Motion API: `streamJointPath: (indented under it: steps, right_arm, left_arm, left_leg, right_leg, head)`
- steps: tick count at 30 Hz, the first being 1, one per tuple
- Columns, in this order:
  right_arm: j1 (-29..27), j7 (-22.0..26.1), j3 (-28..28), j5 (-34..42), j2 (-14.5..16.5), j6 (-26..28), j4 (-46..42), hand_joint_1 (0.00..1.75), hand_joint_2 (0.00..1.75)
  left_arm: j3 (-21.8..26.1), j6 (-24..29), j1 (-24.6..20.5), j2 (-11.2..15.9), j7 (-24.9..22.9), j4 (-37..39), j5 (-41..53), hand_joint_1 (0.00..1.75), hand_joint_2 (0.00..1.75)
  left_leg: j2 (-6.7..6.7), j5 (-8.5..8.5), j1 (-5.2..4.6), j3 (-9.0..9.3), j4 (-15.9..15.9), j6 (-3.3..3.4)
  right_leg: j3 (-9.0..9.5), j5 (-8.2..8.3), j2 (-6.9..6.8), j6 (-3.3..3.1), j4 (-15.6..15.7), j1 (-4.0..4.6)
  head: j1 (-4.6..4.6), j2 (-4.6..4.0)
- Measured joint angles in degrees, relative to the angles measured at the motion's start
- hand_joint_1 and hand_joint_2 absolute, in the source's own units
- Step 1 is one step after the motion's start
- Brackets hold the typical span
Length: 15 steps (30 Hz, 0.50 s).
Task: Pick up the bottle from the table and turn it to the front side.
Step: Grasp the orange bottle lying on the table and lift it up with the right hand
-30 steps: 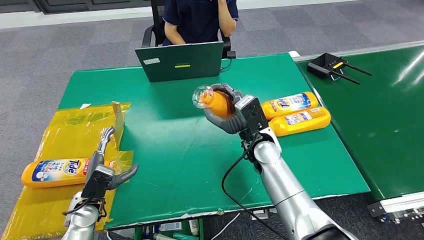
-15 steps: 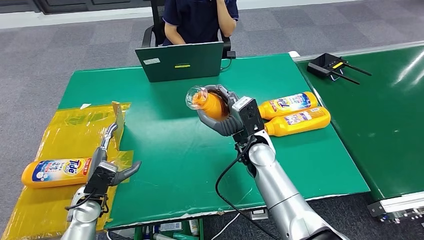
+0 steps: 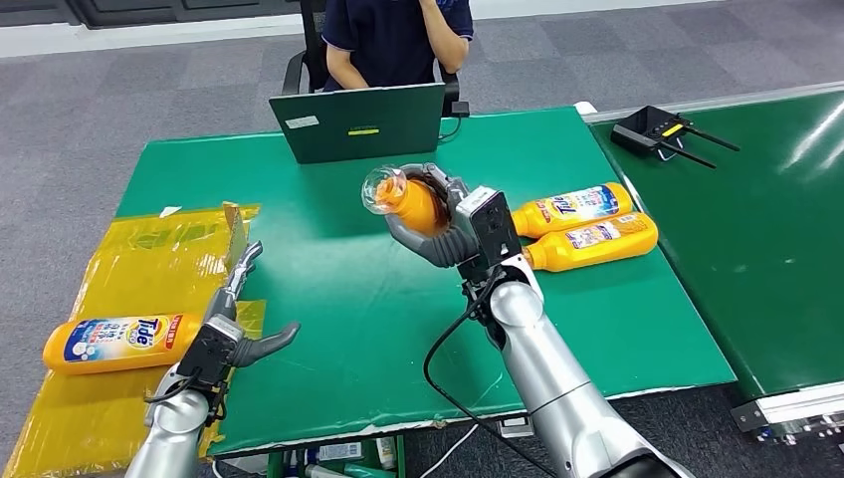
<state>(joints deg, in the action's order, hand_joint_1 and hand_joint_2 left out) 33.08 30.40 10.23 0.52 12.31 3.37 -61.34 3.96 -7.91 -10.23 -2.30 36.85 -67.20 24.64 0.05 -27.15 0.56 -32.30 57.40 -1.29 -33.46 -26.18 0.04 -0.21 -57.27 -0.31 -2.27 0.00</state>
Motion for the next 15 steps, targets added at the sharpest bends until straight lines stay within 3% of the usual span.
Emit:
streamJointPath:
  steps: [15]
  right_arm:
    - [3.91,-0.22,0.00,-0.48,1.11,-0.34,1.41,1.75,1.75]
  left_arm:
    - [-4.77,-4.68,-4.33,-2.09,2.40,3.53,-4.56,0.00,1.75]
  left_leg:
    - [-0.01,0.03,0.00,-0.01,0.01,0.02]
  right_leg:
    - [0.00,0.04,-0.03,0.00,0.00,-0.01]
  head:
    - [0.00,0.00]
